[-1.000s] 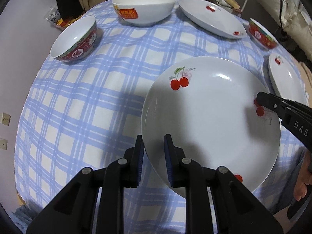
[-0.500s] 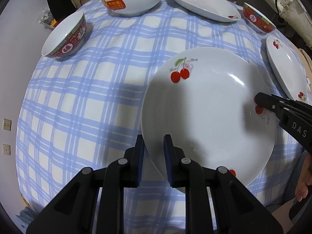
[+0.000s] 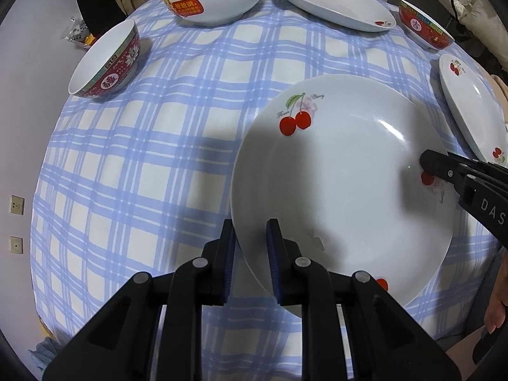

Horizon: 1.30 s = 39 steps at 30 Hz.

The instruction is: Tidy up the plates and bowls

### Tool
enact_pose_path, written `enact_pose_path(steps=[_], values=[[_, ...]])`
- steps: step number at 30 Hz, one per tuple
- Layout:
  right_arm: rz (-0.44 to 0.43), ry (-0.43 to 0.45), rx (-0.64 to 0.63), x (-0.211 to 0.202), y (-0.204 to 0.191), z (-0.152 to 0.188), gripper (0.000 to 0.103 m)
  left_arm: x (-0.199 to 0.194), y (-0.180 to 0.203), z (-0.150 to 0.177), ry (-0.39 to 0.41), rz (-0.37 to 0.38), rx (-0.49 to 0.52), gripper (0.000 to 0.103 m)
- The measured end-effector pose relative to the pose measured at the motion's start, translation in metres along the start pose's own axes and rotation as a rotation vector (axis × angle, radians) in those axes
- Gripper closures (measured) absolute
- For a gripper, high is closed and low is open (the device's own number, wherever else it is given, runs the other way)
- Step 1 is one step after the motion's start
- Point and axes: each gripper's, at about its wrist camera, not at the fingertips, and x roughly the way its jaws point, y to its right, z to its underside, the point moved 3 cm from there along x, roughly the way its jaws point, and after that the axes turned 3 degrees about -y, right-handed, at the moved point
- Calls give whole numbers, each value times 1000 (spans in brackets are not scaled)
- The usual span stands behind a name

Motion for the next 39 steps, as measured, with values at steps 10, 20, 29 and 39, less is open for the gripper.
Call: enact_pose_path(steps=[10, 20, 29, 39], values=[[-2, 4, 16, -6, 5, -1, 88, -24, -5, -2, 82, -38, -5, 84], [20, 103, 34, -56, 22, -15, 87, -64, 8, -16, 172, 16, -6, 82], [66, 162, 41, -92, 51, -43, 49, -84, 25, -47, 201, -1, -17, 75], [78, 241, 90, -118, 110, -64, 4, -105, 68, -90, 261, -22, 43, 25]])
